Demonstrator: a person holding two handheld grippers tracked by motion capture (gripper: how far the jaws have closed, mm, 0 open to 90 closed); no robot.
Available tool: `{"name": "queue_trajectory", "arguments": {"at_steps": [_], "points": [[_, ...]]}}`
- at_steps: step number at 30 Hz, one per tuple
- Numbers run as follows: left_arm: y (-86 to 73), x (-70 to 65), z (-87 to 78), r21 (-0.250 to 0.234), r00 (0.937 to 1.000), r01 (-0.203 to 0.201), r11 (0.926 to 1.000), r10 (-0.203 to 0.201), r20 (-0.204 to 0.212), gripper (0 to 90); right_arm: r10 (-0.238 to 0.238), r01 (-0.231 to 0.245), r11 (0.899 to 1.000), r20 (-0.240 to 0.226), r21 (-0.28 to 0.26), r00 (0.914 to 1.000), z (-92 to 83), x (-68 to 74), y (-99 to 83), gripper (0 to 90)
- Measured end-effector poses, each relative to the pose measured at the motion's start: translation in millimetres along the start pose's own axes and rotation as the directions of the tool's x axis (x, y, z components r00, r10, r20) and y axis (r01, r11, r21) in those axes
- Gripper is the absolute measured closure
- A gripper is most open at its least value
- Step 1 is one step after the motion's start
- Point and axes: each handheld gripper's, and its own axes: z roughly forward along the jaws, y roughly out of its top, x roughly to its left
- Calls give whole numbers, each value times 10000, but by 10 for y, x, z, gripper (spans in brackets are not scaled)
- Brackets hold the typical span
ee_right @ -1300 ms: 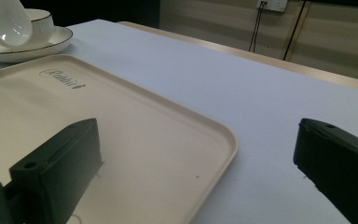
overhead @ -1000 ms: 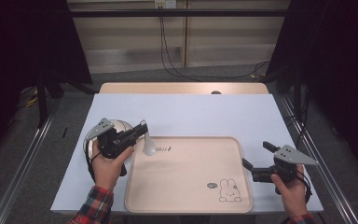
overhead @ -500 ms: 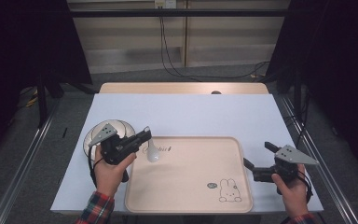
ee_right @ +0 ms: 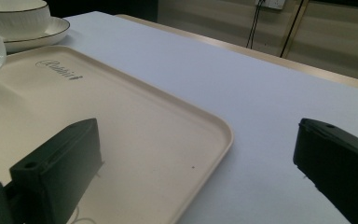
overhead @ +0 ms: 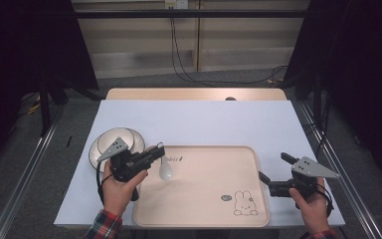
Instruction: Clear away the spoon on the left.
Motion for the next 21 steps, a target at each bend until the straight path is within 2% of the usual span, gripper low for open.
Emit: {"name": "queue_trajectory", "arguments": {"at_steps": [1,2,9,21], "points": [[-5,3,-9,88,10000,-78,9999,79,-40,856,0,0,10000,0,0,10000,0,0,0,5],[-13,-4,-9,-4,9999,93,10000,-93,67,856,6,-6,10000,2,7,10000,1,0,0,5],[-52,-10,-57,153,9999,-93,9998,94,-79,856,28,-27,9999,45,-103,10000,-4,-9,1,5],[-99,-37,-81,272,10000,23,9996,-23,-15,857,-11,12,10000,211,-37,9998,12,-5,-10,4]]}}
